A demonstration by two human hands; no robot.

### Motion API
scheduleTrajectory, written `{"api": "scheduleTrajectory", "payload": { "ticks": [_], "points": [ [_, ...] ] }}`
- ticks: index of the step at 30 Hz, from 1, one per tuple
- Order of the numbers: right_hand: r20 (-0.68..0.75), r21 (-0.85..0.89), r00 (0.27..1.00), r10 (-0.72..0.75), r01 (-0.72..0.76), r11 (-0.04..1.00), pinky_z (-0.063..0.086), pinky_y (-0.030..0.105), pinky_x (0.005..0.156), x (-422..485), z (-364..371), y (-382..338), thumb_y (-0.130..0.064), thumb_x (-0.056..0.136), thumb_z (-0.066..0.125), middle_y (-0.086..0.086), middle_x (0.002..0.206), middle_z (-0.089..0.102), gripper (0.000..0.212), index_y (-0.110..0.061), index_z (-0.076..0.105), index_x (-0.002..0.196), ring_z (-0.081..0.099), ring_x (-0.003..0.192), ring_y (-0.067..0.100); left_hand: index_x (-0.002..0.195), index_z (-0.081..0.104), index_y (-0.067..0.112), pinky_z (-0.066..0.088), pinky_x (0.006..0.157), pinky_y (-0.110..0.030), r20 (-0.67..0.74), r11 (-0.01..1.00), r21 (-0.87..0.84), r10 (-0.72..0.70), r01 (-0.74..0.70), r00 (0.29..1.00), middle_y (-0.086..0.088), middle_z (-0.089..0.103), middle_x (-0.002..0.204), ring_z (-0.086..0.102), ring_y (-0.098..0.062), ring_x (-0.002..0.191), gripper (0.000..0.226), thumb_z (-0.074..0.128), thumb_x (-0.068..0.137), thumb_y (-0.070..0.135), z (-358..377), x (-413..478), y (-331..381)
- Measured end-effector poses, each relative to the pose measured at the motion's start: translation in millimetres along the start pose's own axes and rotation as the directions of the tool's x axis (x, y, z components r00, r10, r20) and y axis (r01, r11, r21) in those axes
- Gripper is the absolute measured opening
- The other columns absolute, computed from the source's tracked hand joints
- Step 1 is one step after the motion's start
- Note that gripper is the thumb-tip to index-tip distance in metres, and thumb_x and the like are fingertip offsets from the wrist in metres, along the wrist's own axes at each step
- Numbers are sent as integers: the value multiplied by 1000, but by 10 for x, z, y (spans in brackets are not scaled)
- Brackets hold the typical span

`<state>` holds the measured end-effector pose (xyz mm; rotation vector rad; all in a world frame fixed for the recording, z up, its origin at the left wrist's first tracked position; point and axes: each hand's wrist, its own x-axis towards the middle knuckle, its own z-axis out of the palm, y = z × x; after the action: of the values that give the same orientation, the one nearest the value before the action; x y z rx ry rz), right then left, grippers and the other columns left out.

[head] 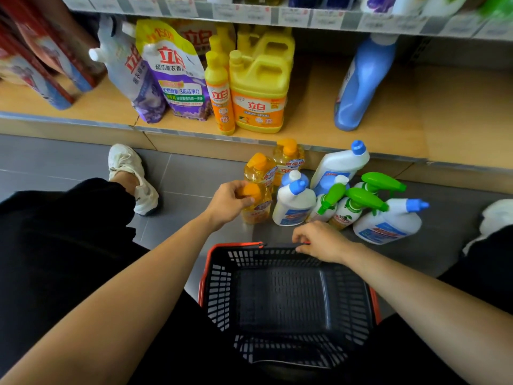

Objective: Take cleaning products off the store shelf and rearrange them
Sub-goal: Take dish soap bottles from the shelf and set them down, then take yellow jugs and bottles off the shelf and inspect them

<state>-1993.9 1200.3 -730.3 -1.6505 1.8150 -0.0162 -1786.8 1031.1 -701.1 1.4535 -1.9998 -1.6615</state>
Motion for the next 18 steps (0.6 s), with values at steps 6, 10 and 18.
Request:
{"api": "scheduleTrajectory", "payload": {
  "ticks": [6,10,18],
  "points": [
    [-46,-35,997,68,-70,997,47,27,71,-28,-44,-28,-36,86,75,-10,91,65,16,-31,66,99,63,88,15,149,47,17,51,98,-37,34,976,217,16,-23,999,-5,60,129,60,-21,113,63,73,92,23,-21,13,57],
    [-119,-18,990,70,-73,997,42,24,65,-13,-156,-108,-39,89,70,-11,89,70,12,-32,67,98,66,87,11,143,56,16,51,102,-45,5,927,374,18,-19,1000,-8,59,138,60,-28,119,56,71,92,35,-127,94,122],
    [-445,254,894,55,67,965,56,37,77,240,-1028,-361,-23,84,75,-14,80,66,14,-24,73,98,64,76,7,144,51,23,46,102,-41,-137,841,510,288,-182,948,-5,54,141,50,-27,130,56,60,95,49,42,581,357]
  ]
}}
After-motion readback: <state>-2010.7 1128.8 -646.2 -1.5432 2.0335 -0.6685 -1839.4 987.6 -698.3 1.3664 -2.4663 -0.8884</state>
